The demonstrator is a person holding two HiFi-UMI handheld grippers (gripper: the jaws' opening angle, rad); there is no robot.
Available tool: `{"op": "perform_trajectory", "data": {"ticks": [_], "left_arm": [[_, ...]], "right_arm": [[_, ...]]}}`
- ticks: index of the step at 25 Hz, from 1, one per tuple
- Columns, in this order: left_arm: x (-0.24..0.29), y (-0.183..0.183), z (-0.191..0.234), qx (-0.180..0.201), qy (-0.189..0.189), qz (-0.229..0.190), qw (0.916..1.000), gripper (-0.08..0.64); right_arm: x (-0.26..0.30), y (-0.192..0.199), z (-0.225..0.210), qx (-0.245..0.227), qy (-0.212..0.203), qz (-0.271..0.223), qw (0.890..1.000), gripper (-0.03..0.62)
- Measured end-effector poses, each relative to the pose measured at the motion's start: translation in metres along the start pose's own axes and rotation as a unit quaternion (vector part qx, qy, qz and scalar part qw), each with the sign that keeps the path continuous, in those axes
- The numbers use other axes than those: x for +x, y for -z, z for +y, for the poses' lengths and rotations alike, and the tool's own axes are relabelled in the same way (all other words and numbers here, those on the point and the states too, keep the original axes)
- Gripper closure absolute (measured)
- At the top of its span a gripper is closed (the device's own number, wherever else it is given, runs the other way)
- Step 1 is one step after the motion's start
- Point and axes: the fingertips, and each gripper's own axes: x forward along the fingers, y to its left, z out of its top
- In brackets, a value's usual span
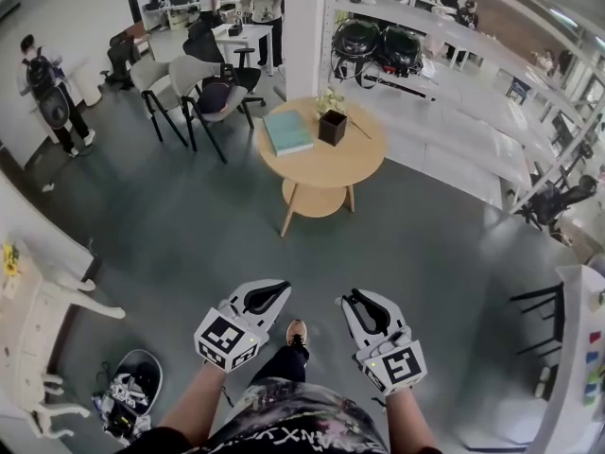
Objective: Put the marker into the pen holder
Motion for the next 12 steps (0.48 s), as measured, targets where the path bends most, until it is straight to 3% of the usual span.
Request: {"op": "perform_trajectory", "data": {"ticks": [12], "left_arm": [[0.064,-0.018,0.08,-0.018,0.008,0.002,0.9998,0.54]], "right_arm": [[0.078,-0.012,-0.065,0.003,0.008,0.018,1.0,0.517]]}}
